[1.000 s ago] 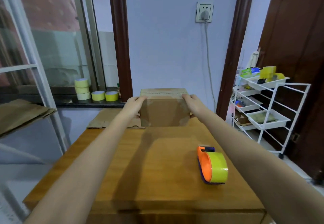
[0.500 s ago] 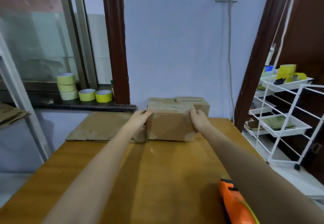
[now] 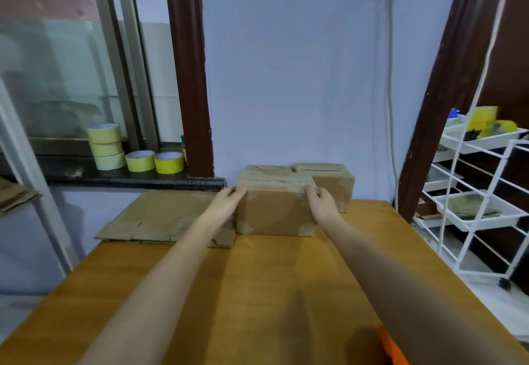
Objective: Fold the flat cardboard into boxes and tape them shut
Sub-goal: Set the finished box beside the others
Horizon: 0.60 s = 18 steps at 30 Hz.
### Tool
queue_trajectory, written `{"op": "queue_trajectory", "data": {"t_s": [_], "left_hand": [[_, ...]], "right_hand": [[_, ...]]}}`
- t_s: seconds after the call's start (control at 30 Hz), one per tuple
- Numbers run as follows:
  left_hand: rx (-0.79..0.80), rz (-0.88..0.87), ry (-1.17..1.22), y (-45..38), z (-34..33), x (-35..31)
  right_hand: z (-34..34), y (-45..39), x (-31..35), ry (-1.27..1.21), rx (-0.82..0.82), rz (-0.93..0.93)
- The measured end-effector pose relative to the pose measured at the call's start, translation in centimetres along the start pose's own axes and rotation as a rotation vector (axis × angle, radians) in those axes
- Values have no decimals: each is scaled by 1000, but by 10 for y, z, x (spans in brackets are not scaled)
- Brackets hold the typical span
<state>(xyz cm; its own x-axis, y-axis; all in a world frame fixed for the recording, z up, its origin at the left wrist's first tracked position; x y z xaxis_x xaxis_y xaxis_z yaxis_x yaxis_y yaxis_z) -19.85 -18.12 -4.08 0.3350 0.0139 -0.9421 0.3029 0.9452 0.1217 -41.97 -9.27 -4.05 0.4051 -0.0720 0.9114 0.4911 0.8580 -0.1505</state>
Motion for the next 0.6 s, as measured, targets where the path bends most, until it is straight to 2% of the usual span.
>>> {"op": "queue_trajectory", "data": {"t_s": [0.1, 0.17, 0.23, 0.3, 0.37, 0.47, 0.6], "left_hand": [[33, 39, 39, 1, 2, 7], [25, 44, 63, 3, 8, 9], [-54, 6, 46, 7, 24, 10], [-145, -42, -101, 17, 47, 14], [-201, -53, -288, 26, 74, 27], [-252, 31, -498, 36, 116, 57], [-318, 55, -748, 49, 162, 74]], "right_hand": [[0, 7, 1, -77, -36, -26], [13, 17, 7, -53, -209, 5], [31, 35, 25, 88, -416, 114], [30, 52, 51, 236, -476, 282], [14, 64, 78, 342, -449, 431], [-24, 81, 110, 374, -369, 556], [-104, 98, 130, 417, -113, 627]]}}
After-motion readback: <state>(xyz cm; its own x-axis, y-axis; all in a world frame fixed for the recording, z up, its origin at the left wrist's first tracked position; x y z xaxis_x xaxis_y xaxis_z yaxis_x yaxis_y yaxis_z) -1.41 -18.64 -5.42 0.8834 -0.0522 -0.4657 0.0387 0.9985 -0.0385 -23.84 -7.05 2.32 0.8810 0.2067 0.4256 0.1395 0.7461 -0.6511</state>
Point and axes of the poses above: each hand's wrist, its own y-axis away from the middle knuckle, its own z-axis out of the back of the hand, x = y × z, the point moved 10 cm from there along -y, towards the middle knuckle, and after that the axes turned 6 degrees about z, right-handed, at the moved point
